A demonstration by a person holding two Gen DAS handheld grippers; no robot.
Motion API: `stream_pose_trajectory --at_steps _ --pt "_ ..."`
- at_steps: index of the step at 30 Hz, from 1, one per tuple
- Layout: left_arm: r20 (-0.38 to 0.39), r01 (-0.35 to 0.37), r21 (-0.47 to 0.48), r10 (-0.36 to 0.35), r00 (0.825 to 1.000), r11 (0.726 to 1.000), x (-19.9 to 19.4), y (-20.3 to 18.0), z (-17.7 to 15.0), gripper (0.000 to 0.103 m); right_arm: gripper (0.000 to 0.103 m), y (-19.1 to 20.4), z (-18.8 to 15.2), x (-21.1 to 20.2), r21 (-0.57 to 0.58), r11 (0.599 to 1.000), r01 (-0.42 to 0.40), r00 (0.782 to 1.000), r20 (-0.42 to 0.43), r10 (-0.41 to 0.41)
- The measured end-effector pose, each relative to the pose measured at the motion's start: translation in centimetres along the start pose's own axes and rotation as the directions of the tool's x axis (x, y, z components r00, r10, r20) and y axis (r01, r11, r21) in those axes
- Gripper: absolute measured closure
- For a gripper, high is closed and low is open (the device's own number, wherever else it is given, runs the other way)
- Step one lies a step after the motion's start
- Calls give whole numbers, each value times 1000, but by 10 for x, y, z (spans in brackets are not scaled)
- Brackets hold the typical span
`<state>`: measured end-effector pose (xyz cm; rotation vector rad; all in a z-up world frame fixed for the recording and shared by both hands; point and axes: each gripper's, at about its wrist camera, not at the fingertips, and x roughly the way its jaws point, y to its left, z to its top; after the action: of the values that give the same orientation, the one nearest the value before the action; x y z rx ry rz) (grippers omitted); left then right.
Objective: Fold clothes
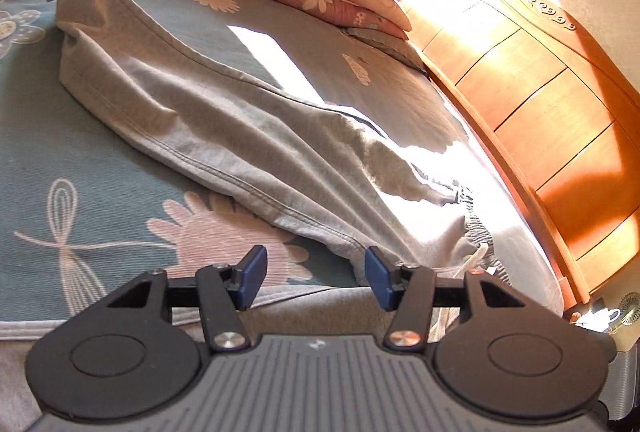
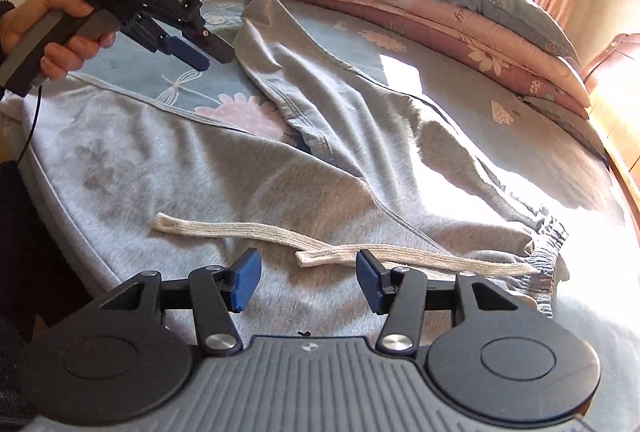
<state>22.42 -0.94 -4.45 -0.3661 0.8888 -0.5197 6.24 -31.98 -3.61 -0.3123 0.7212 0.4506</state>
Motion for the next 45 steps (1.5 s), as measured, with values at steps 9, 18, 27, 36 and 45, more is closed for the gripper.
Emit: stream_pose_trajectory --at_steps 9,18,27,36,45 --pt "-168 66 -171 -95 981 983 97 6 5 47 38 -28 -10 21 163 987 -16 1000 23 13" --pt "-94 180 -246 -209 973 952 123 14 17 47 38 -41 -12 37 210 977 -33 999 23 29" --pt "2 232 -243 -239 971 942 131 14 58 44 35 -31 13 57 173 984 -48 998 56 39" --pt "-140 259 -75 -267 954 963 143 8 14 41 35 -28 10 58 182 981 -59 998 46 52" --pt "-115 322 144 -307 945 936 132 -20 36 51 35 -32 18 61 167 982 -85 996 46 78"
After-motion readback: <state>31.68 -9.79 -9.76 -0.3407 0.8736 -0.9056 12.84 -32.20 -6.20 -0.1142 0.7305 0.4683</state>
